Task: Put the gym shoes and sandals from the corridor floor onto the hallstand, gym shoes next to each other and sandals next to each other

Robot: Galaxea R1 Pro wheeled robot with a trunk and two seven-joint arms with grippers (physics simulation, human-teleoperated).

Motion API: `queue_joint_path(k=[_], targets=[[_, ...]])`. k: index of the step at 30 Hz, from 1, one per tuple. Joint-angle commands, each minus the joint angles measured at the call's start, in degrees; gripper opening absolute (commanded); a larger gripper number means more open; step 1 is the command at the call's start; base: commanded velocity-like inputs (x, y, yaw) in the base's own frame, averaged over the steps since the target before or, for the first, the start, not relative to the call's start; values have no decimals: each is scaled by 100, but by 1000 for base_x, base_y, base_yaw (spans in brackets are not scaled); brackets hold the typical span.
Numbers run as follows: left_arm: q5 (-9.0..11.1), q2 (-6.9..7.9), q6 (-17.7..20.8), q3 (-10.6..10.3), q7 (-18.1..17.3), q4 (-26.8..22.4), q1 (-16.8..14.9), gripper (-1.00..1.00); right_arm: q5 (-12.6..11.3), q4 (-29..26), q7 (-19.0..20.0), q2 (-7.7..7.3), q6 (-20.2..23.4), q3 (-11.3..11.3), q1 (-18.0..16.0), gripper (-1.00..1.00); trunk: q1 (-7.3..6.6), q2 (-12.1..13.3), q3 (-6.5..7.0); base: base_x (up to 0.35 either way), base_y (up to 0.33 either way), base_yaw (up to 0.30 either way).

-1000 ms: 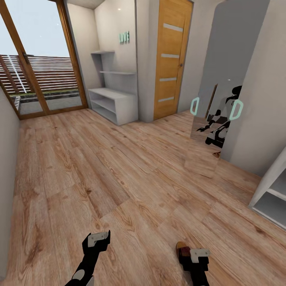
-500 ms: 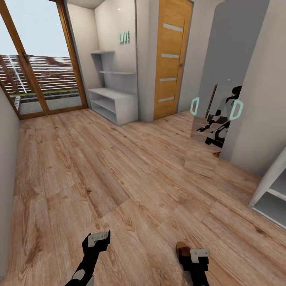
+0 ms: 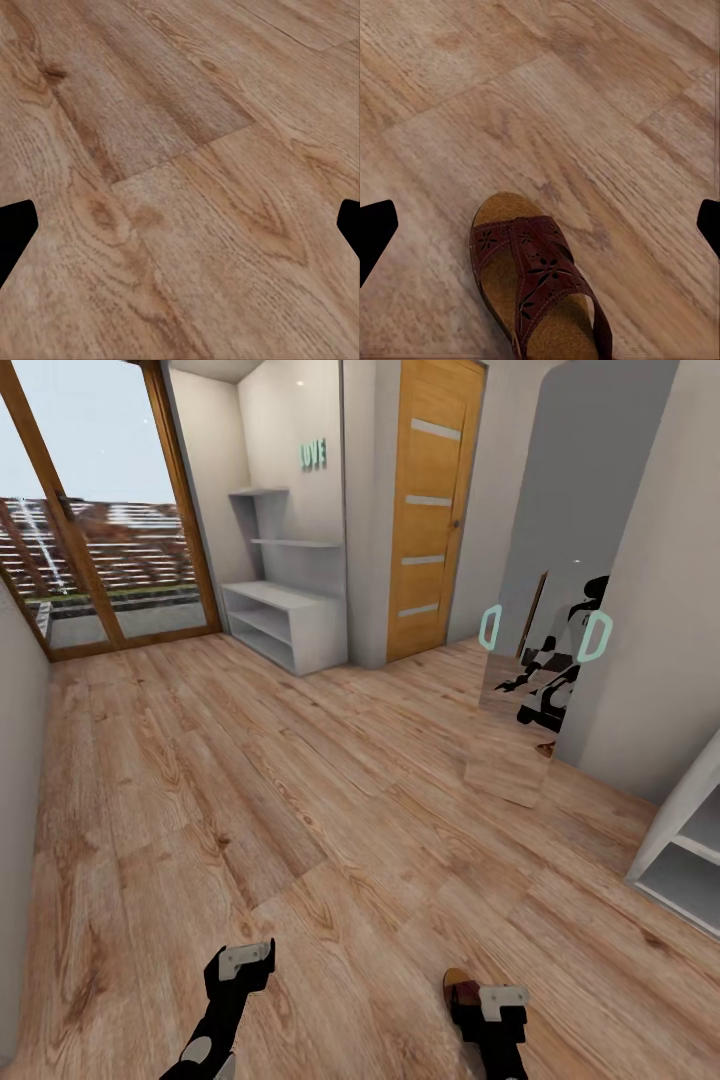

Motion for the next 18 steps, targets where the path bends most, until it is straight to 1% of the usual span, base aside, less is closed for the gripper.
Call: queue_joint_path(k=[1,7,18], targets=[[-2,33,9,-11,19,-12,-11,100,1,-25,-3,-15,21,4,6,100,0,0,0,0,0,0],[-3,110,29,-38,54,-41,-36,100,4,-86,8,-49,72,17,19,100,0,0,0,0,0,0],[-4,149,35,-52,65,-58,-49,100,6,-120,14,-62,102,28,25,100,0,0,0,0,0,0]])
